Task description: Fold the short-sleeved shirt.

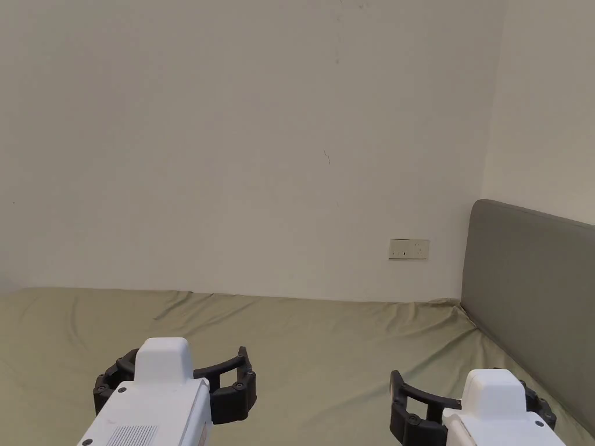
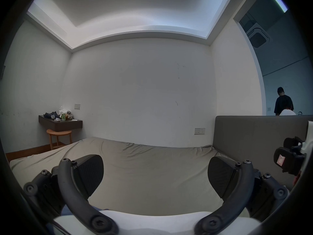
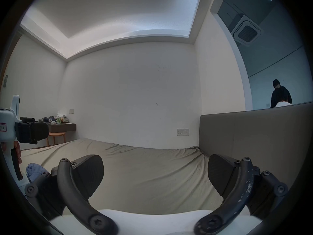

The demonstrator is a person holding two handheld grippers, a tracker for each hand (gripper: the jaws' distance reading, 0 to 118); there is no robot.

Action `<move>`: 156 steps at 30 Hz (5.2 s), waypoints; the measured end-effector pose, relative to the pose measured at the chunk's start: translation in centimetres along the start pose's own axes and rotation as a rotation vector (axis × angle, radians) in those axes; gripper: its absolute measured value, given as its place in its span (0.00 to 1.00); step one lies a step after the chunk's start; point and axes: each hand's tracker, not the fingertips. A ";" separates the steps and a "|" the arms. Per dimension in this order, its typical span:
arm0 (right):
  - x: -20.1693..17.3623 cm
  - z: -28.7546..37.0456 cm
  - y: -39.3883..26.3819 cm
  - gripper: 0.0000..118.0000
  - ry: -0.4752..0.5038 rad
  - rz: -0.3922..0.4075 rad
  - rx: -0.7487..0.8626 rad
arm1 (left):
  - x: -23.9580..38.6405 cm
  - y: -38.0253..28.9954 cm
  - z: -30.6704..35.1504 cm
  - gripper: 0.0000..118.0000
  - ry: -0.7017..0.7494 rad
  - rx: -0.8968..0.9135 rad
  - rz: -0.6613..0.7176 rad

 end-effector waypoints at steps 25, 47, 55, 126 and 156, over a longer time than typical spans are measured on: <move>0.3 0.2 -0.8 1.00 -0.016 -0.041 0.010 | 1.0 -0.7 0.6 1.00 -0.044 0.029 -0.058; -0.1 1.2 -1.1 0.56 -0.028 0.007 0.012 | 1.0 -1.2 0.9 0.44 -0.036 0.025 -0.048; 0.3 1.6 -0.6 0.00 -0.080 0.021 0.038 | 0.9 -0.9 1.2 0.00 -0.017 0.041 -0.029; -4.0 3.4 -3.2 0.01 0.038 -0.052 0.022 | -5.1 2.6 6.8 0.01 -0.061 0.119 -0.150; 6.6 9.7 -8.0 0.01 -0.154 -0.017 -0.104 | 4.2 -7.8 0.9 0.65 -0.284 -0.276 -0.016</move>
